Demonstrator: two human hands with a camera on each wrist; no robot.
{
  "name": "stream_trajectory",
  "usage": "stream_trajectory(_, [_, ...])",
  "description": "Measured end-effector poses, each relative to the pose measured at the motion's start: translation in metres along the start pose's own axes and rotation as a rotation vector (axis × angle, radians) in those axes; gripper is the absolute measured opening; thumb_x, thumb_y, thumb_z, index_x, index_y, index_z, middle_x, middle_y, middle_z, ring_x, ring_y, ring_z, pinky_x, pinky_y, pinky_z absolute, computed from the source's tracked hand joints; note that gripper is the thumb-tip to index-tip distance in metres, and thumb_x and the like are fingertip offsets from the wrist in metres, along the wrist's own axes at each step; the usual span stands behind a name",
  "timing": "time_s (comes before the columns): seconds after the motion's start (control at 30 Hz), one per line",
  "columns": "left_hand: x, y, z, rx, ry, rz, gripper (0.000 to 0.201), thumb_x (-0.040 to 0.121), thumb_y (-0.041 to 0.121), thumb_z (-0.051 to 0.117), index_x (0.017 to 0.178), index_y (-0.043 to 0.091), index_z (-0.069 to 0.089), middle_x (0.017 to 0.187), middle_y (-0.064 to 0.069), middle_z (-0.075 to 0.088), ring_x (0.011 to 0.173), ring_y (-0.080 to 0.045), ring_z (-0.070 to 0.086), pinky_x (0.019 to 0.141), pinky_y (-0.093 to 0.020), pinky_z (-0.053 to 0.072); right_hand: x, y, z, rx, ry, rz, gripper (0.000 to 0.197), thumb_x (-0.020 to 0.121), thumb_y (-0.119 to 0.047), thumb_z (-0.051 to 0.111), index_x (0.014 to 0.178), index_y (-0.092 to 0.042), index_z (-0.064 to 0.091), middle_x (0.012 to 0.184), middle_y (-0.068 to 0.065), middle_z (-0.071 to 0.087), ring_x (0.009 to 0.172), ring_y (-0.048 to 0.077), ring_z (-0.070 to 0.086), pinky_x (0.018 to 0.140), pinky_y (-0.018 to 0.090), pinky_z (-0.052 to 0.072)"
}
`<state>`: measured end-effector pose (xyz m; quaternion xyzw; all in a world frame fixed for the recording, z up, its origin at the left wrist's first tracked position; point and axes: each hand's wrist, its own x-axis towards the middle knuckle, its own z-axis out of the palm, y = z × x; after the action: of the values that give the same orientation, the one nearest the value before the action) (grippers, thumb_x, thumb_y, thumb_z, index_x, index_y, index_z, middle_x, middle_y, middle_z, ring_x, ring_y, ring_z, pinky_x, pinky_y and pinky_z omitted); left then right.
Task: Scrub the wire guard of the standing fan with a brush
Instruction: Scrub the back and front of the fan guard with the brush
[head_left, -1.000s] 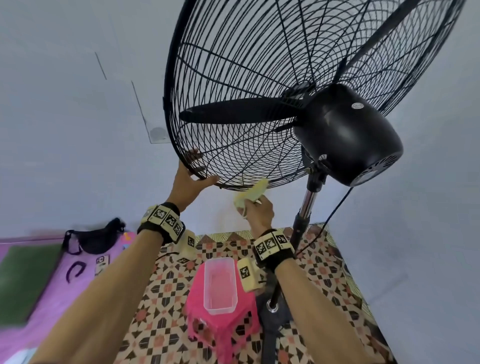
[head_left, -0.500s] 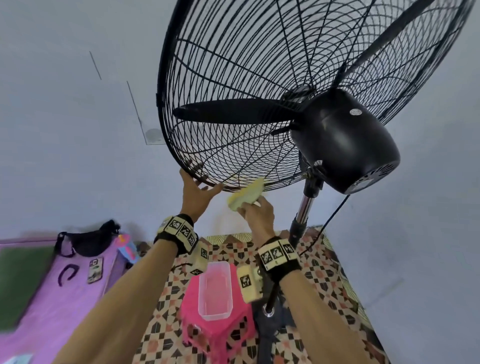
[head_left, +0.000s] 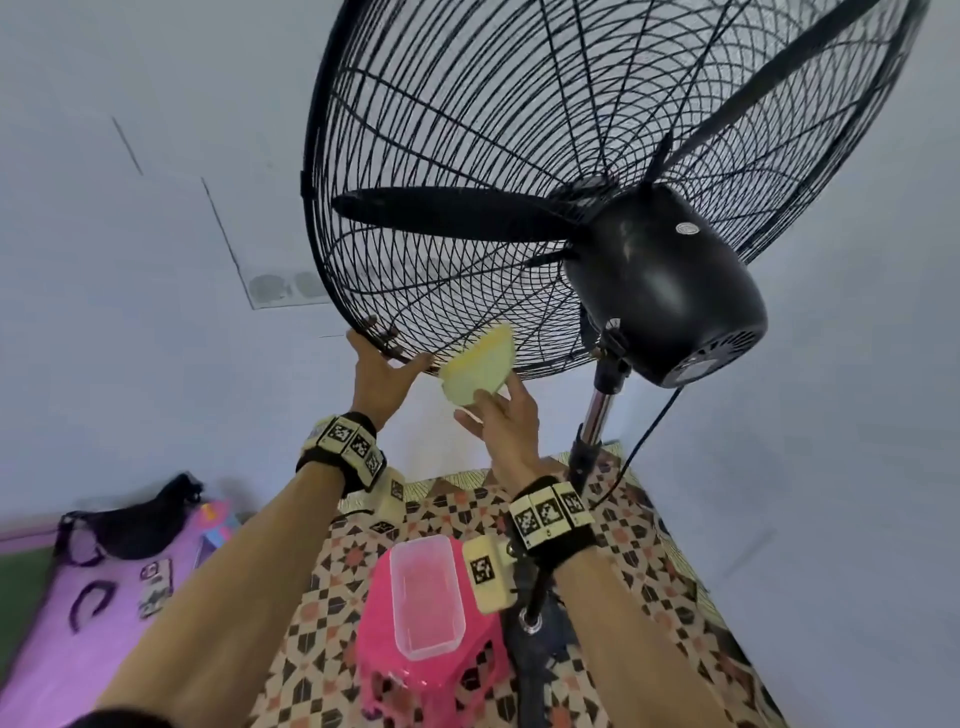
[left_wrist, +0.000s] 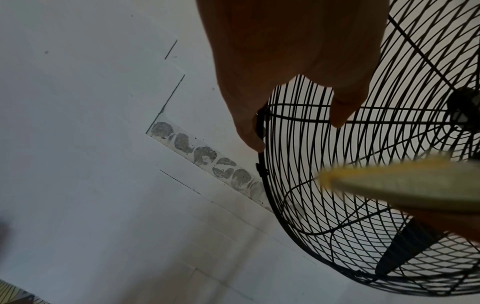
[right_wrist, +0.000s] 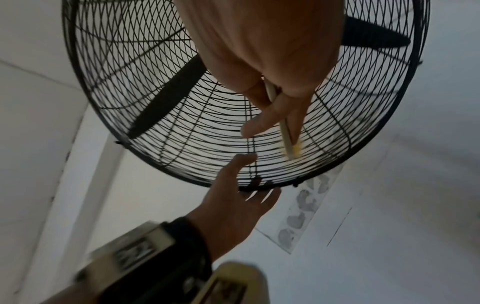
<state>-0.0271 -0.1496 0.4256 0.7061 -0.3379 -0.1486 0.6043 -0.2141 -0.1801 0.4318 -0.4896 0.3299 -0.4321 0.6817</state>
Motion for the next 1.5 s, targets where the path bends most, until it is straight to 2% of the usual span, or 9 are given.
stream_trajectory(0.27, [0.006,-0.006,0.001,0.01,-0.065,-0.056,0.125,0.085,0.043,0.084,0.16,0.006,-0.01,0.157,-0.009,0.046,0.14,-0.028,0.05,0.115,-0.055,0.043,0.009,0.003,-0.007,0.013,0.277,0.06,0.044,0.099,0.007,0.049,0.139,-0.01,0.053,0.129,0.025,0.062,0.102,0.035,0.07,0.07,0.032,0.062])
stream_trajectory(0.43, [0.01,-0.002,0.0,0.063,-0.1,-0.077,0.133,0.091,0.042,0.078,0.155,0.004,-0.032,0.168,-0.013,0.03,0.149,-0.032,0.037,0.12,-0.052,0.035,-0.007,-0.019,0.006,-0.029,0.064,0.061,0.037,0.102,0.001,0.05,0.133,-0.017,0.055,0.114,0.01,0.069,0.089,0.019,0.074,0.06,0.023,0.056])
stream_trajectory(0.7, [0.002,0.001,-0.002,0.034,-0.146,-0.096,0.138,0.088,0.051,0.078,0.155,0.007,-0.034,0.171,-0.014,0.019,0.15,-0.034,0.036,0.122,-0.05,0.034,0.007,-0.015,-0.022,-0.106,0.292,0.082,0.04,0.099,0.002,0.053,0.136,-0.013,0.057,0.128,0.024,0.063,0.088,0.031,0.07,0.058,0.025,0.058])
stream_trajectory(0.83, [0.017,-0.02,-0.003,0.017,-0.142,-0.11,0.152,0.063,0.077,0.074,0.156,0.017,-0.031,0.167,-0.009,0.031,0.136,-0.036,0.054,0.112,-0.057,0.046,0.003,-0.036,-0.003,-0.126,0.173,0.069,0.039,0.098,0.003,0.053,0.132,-0.016,0.058,0.125,0.02,0.065,0.083,0.027,0.069,0.057,0.023,0.056])
stream_trajectory(0.93, [0.011,-0.007,-0.001,0.006,-0.124,-0.071,0.139,0.067,0.07,0.077,0.158,0.016,-0.014,0.158,-0.008,0.043,0.131,-0.034,0.057,0.107,-0.059,0.05,-0.014,-0.038,-0.013,-0.172,0.023,0.042,0.042,0.102,-0.004,0.053,0.14,-0.022,0.052,0.124,0.012,0.067,0.094,0.019,0.074,0.063,0.025,0.058])
stream_trajectory(1.13, [0.003,-0.003,-0.004,0.022,-0.142,-0.115,0.152,0.068,0.071,0.077,0.155,0.011,-0.033,0.171,-0.011,0.019,0.146,-0.034,0.043,0.118,-0.053,0.04,0.01,-0.044,-0.026,-0.127,0.355,0.061,0.047,0.099,0.002,0.05,0.143,-0.015,0.054,0.121,0.015,0.061,0.075,0.019,0.063,0.054,0.021,0.054])
stream_trajectory(1.27, [0.003,0.0,-0.001,0.061,-0.126,-0.109,0.136,0.088,0.046,0.079,0.155,0.003,-0.031,0.171,-0.014,0.019,0.154,-0.029,0.028,0.125,-0.047,0.029,0.007,-0.051,-0.012,-0.181,0.186,0.036,0.044,0.099,0.002,0.052,0.139,-0.016,0.056,0.129,0.015,0.061,0.091,0.022,0.067,0.059,0.021,0.056])
stream_trajectory(1.37, [0.005,0.001,-0.003,0.074,-0.131,-0.086,0.141,0.08,0.06,0.079,0.158,0.005,-0.025,0.168,-0.015,0.026,0.152,-0.03,0.033,0.122,-0.051,0.034,-0.01,-0.055,-0.024,-0.189,0.035,0.027,0.042,0.103,-0.003,0.051,0.14,-0.022,0.052,0.127,0.01,0.064,0.098,0.019,0.072,0.062,0.021,0.056])
stream_trajectory(1.5, [0.002,-0.003,-0.003,0.071,-0.132,-0.076,0.14,0.08,0.062,0.078,0.158,0.006,-0.024,0.168,-0.015,0.027,0.151,-0.03,0.034,0.122,-0.05,0.035,0.006,-0.054,-0.034,-0.14,0.244,0.068,0.047,0.1,0.001,0.052,0.143,-0.016,0.054,0.132,0.019,0.061,0.086,0.021,0.067,0.055,0.018,0.053])
